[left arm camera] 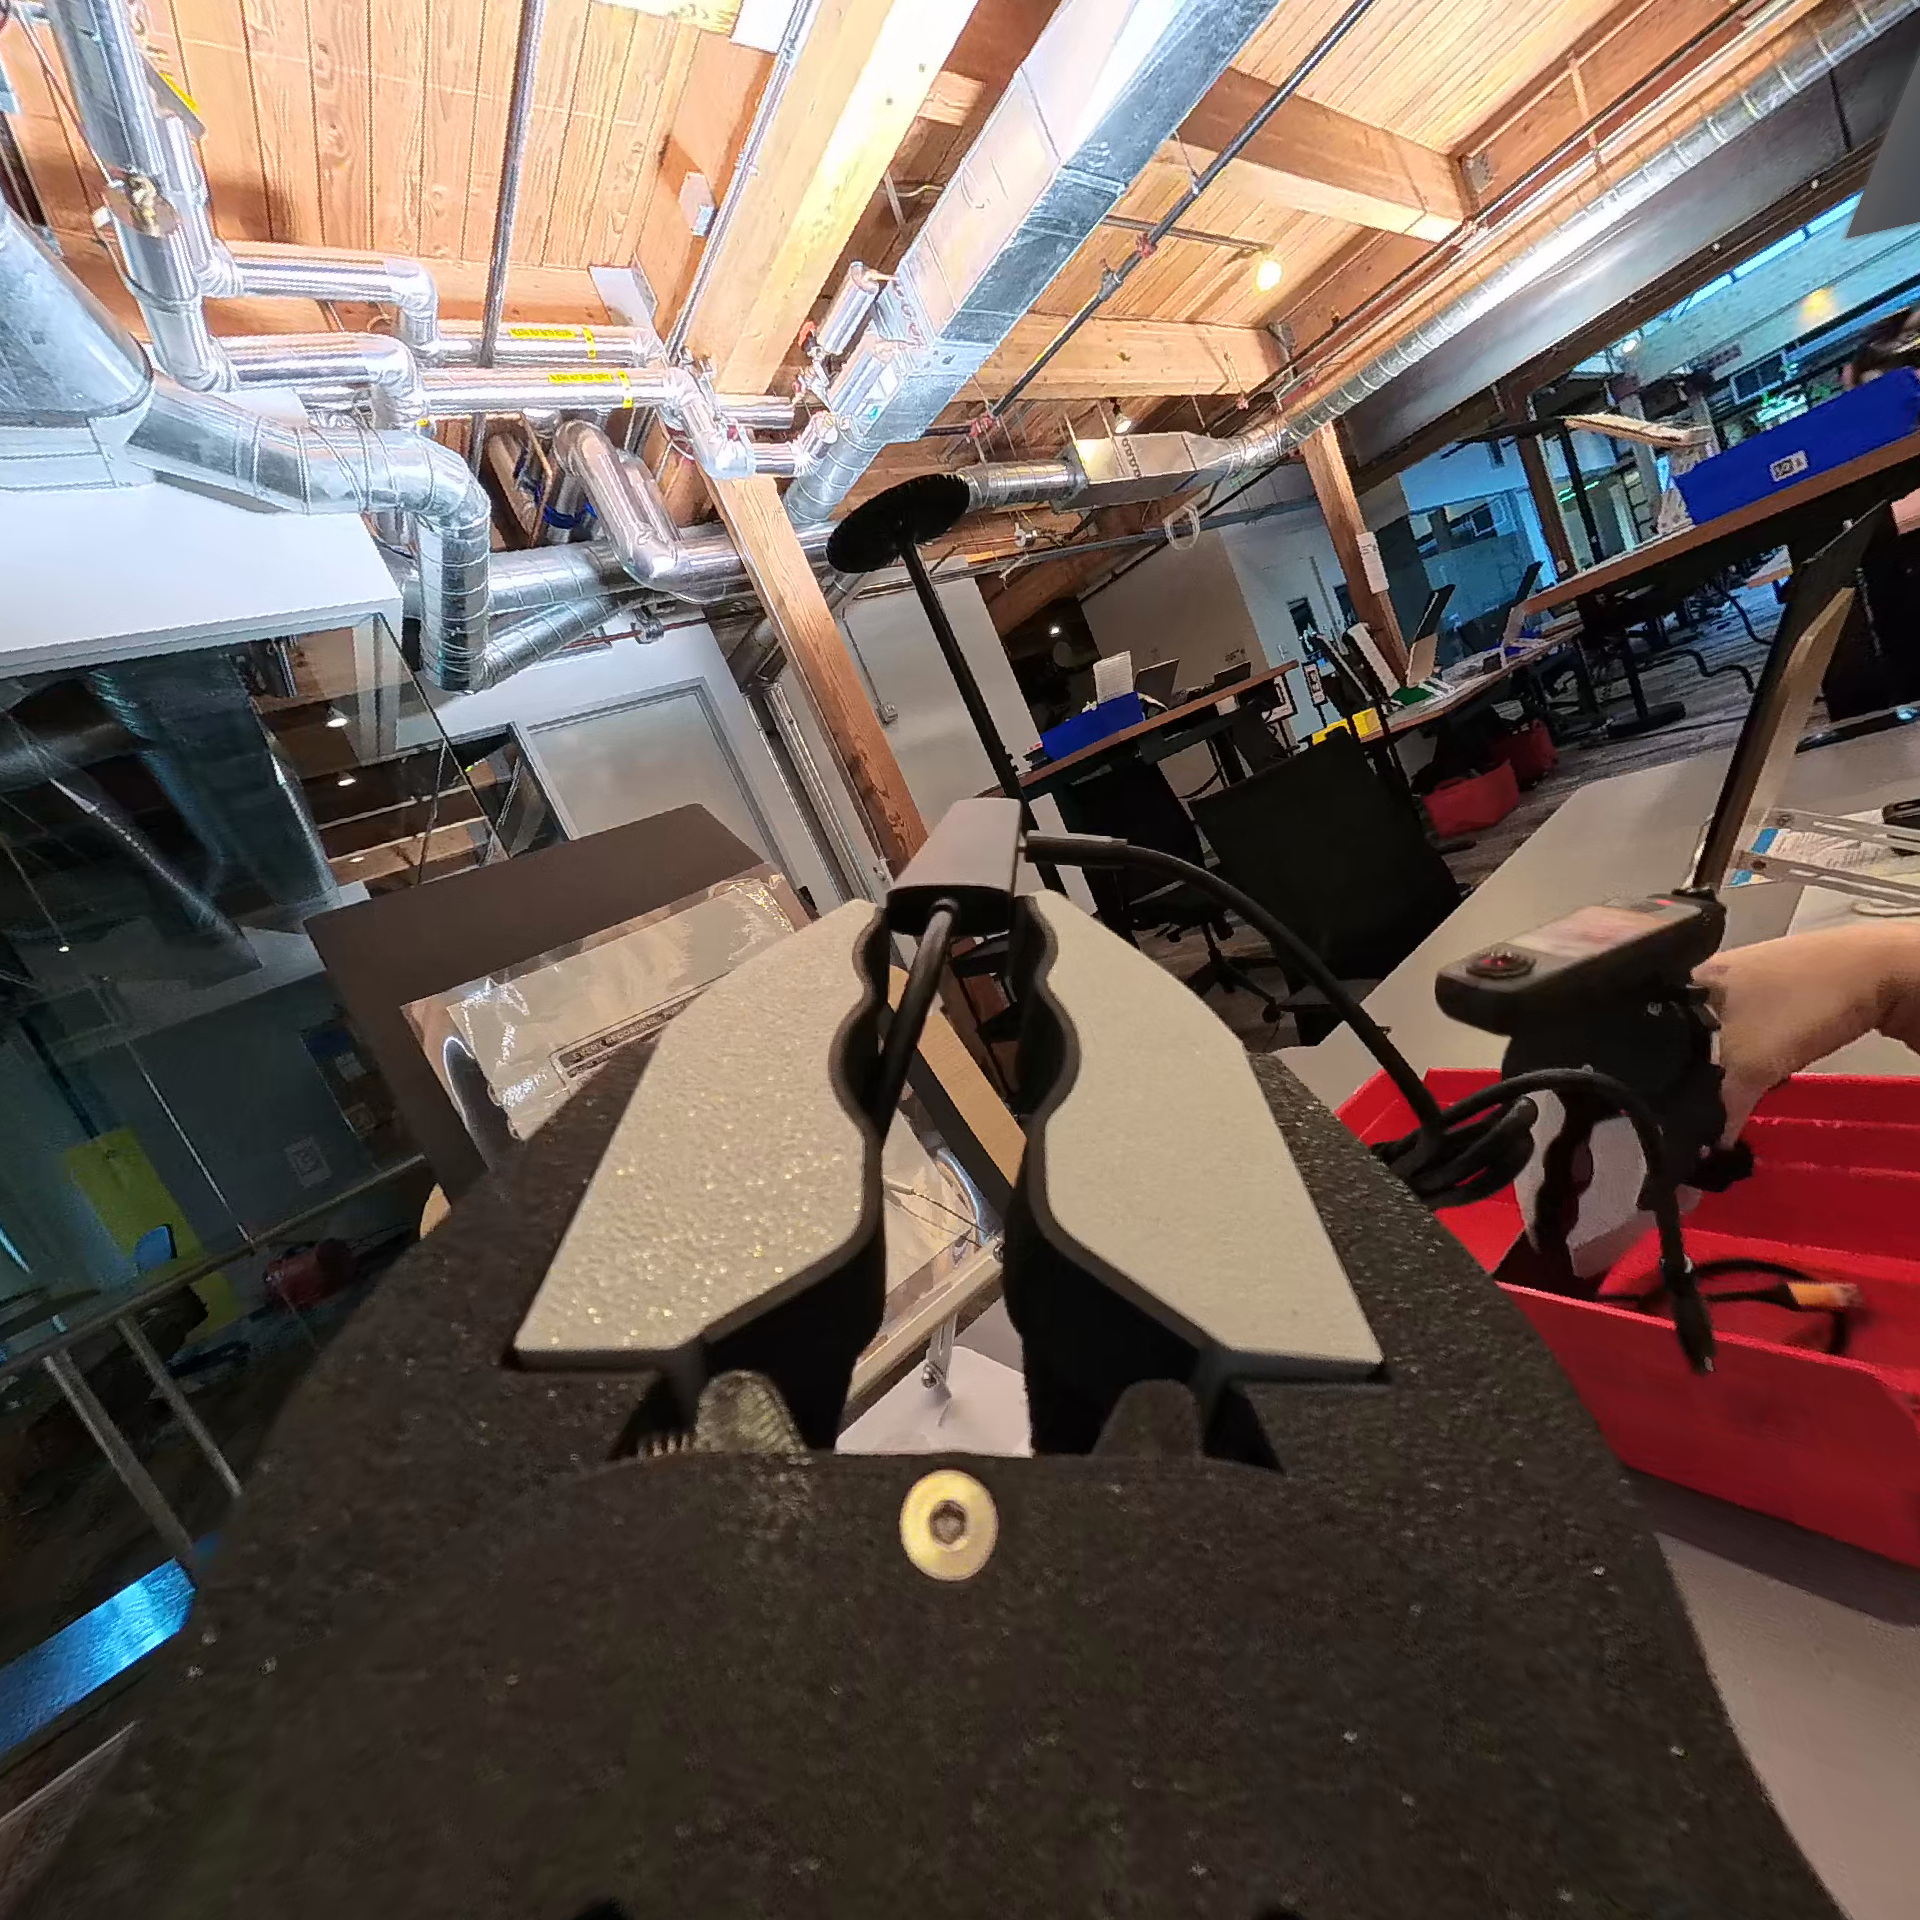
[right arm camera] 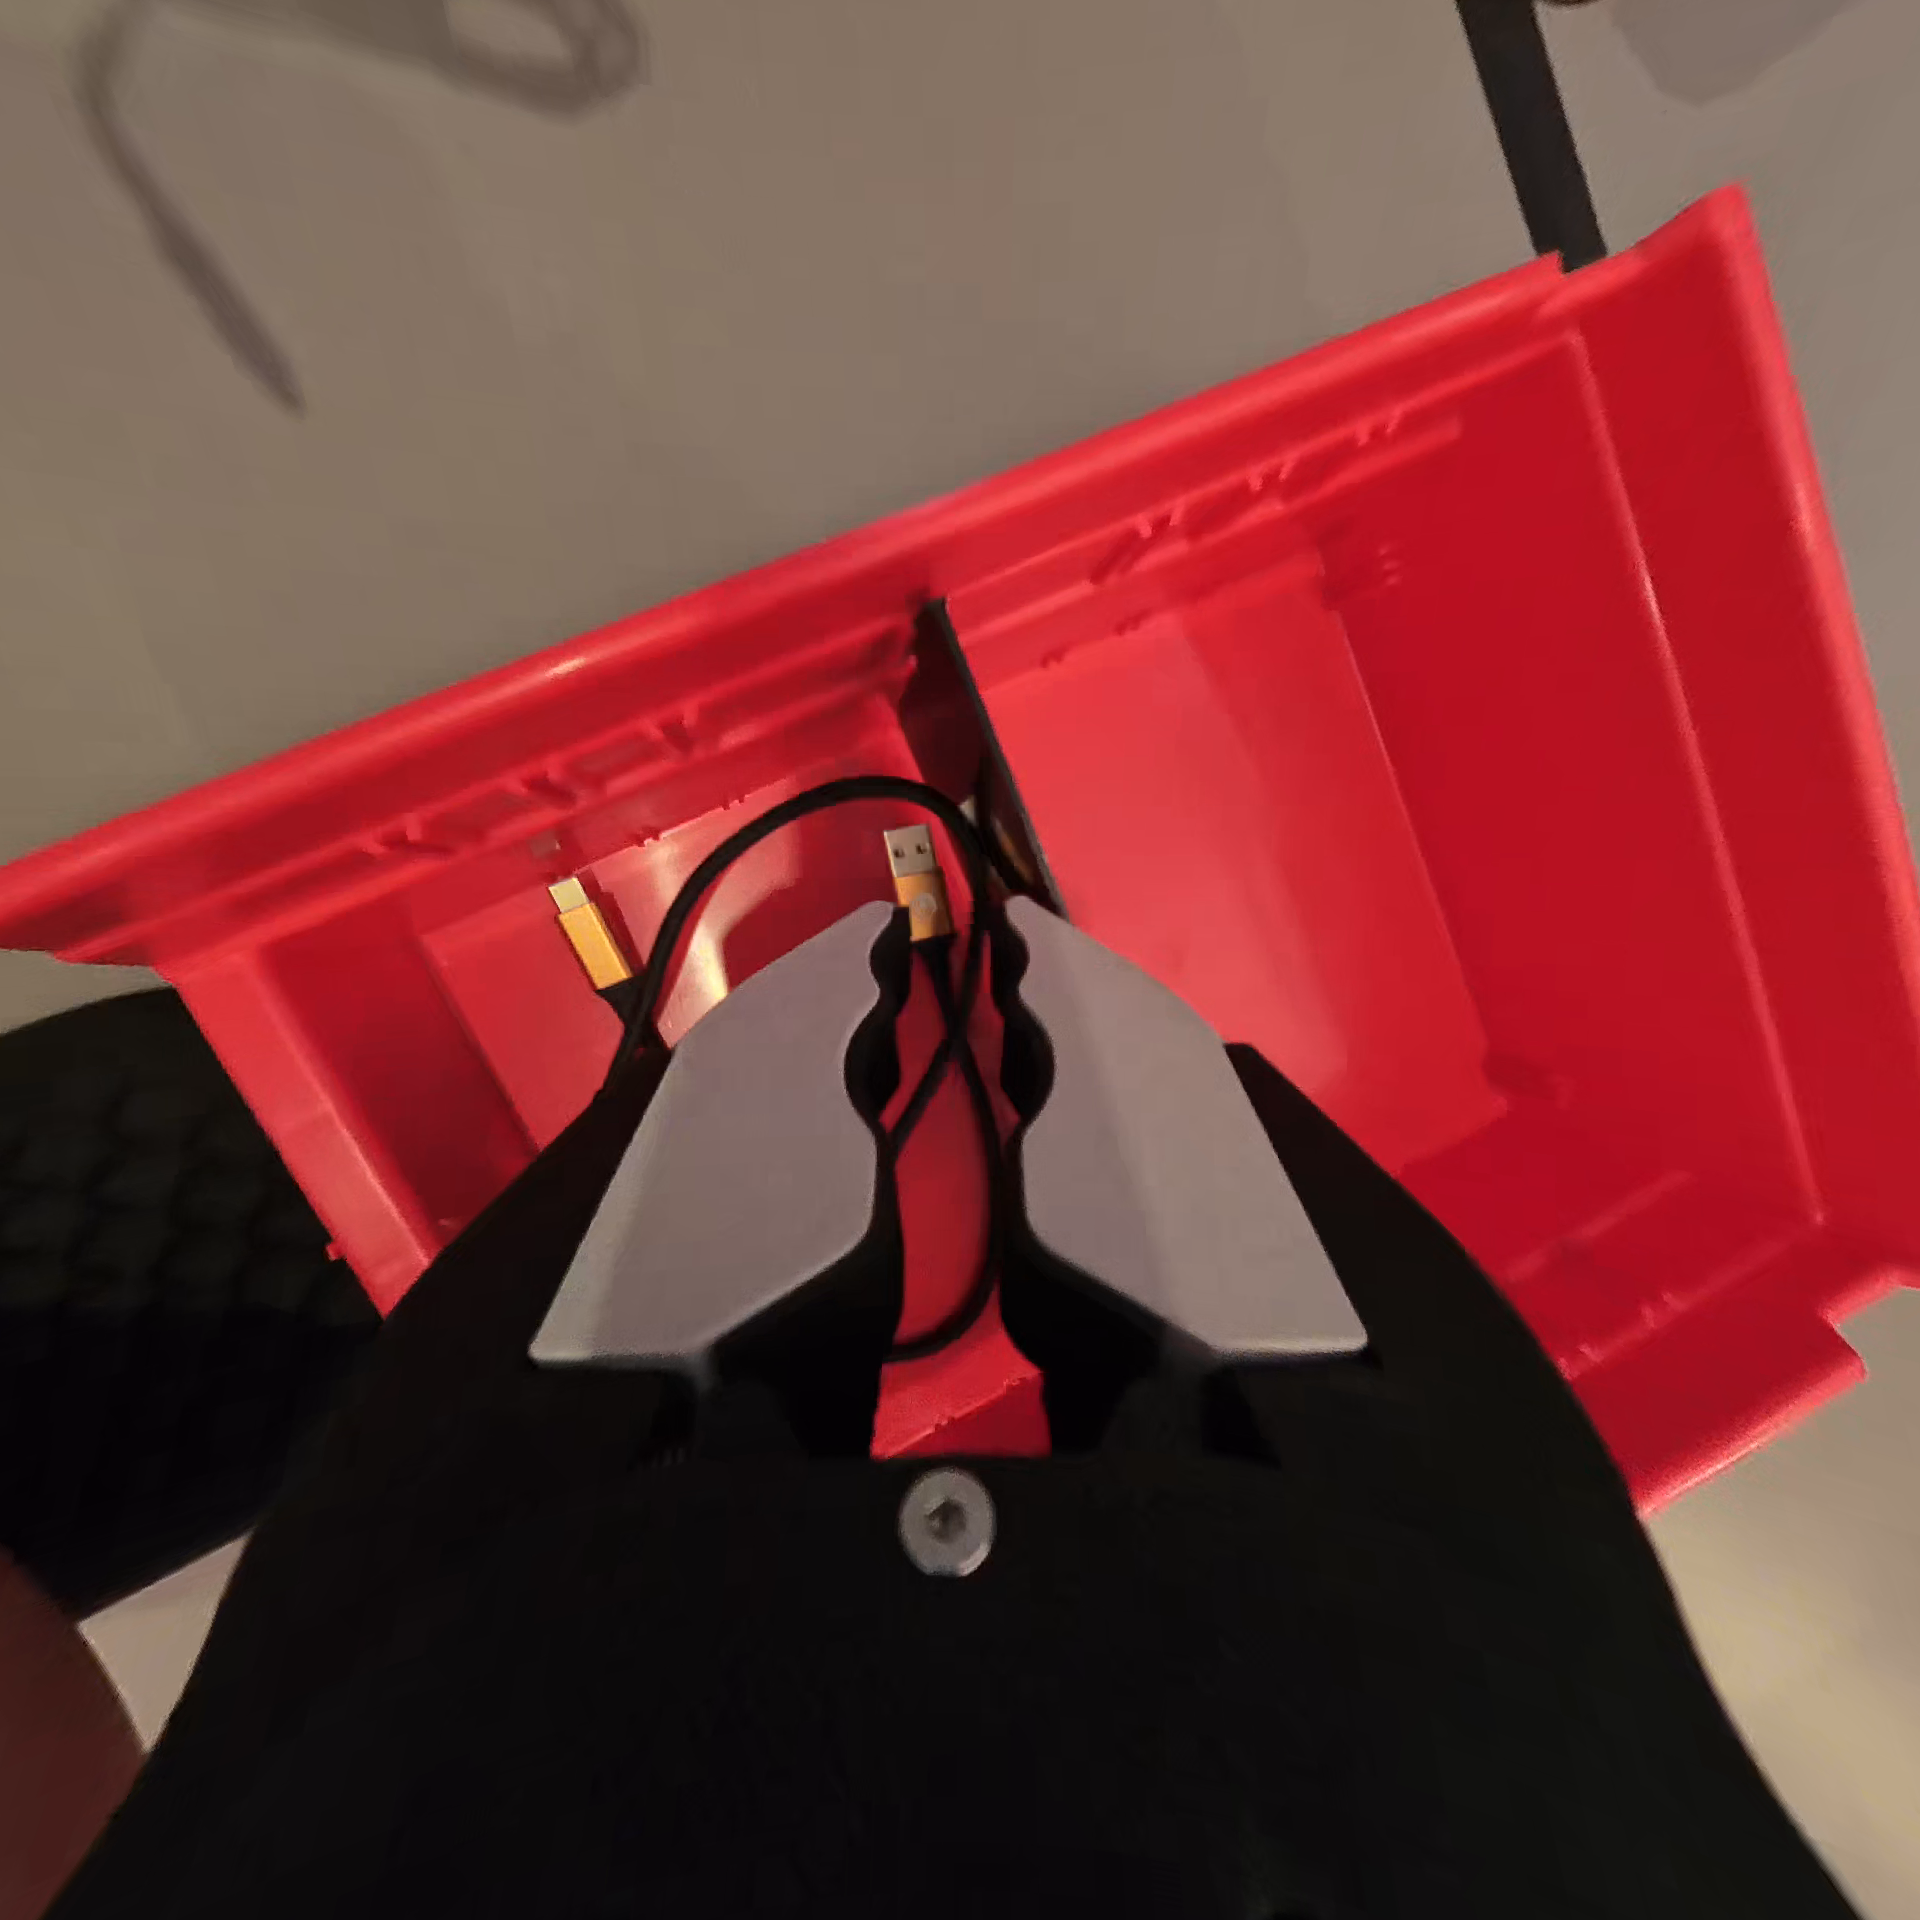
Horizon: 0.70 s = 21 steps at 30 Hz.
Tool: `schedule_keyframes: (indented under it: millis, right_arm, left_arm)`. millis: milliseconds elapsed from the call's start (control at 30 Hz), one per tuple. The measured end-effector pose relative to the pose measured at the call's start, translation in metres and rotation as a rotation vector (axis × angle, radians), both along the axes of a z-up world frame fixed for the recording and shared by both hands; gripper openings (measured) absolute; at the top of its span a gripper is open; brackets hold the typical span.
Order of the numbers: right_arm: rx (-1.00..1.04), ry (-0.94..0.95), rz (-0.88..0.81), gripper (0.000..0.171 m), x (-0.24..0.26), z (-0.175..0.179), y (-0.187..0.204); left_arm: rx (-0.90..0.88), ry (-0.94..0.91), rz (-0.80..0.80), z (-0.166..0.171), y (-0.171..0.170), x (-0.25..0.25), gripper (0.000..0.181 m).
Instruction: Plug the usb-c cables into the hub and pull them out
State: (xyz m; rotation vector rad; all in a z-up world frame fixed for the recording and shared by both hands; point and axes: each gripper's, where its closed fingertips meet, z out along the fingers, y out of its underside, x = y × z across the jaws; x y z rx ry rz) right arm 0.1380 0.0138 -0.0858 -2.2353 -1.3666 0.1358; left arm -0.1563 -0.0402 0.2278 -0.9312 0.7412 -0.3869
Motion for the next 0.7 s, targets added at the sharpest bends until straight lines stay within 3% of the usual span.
schedule_keyframes:
  millis: [67,133,233,333,433,500,567,700]
  right_arm:
    - [0.033,0.047,-0.022,0.027,0.001,0.012,0.001]
    - [0.098,0.083,-0.041,0.027,0.004,0.031,0.001]
    - [0.412,0.131,-0.044,0.03,0.0,0.092,0.016]
    - [0.739,0.403,-0.053,0.034,-0.038,0.184,0.019]
    - [0.871,0.802,-0.001,0.041,-0.094,0.257,-0.007]
    - [0.878,1.017,0.098,0.046,-0.13,0.28,-0.035]
    - [0.891,1.143,0.076,0.042,-0.149,0.29,-0.045]
    - [0.914,1.125,0.048,0.041,-0.177,0.281,-0.045]
  left_arm:
    - [0.0,0.009,-0.008,-0.001,0.0,0.002,0.021]
    - [0.0,0.019,-0.012,-0.003,0.0,0.005,0.021]
    - [0.009,0.036,-0.025,-0.007,0.001,0.012,0.021]
    - [0.031,0.042,-0.023,-0.01,0.001,0.021,0.021]
    - [0.104,0.06,0.029,-0.012,0.001,0.029,0.021]
    - [0.157,0.085,0.072,-0.014,-0.001,0.034,0.021]
    - [0.193,0.117,0.089,-0.017,-0.003,0.042,0.021]
    - [0.199,0.161,0.089,-0.027,-0.004,0.058,0.021]
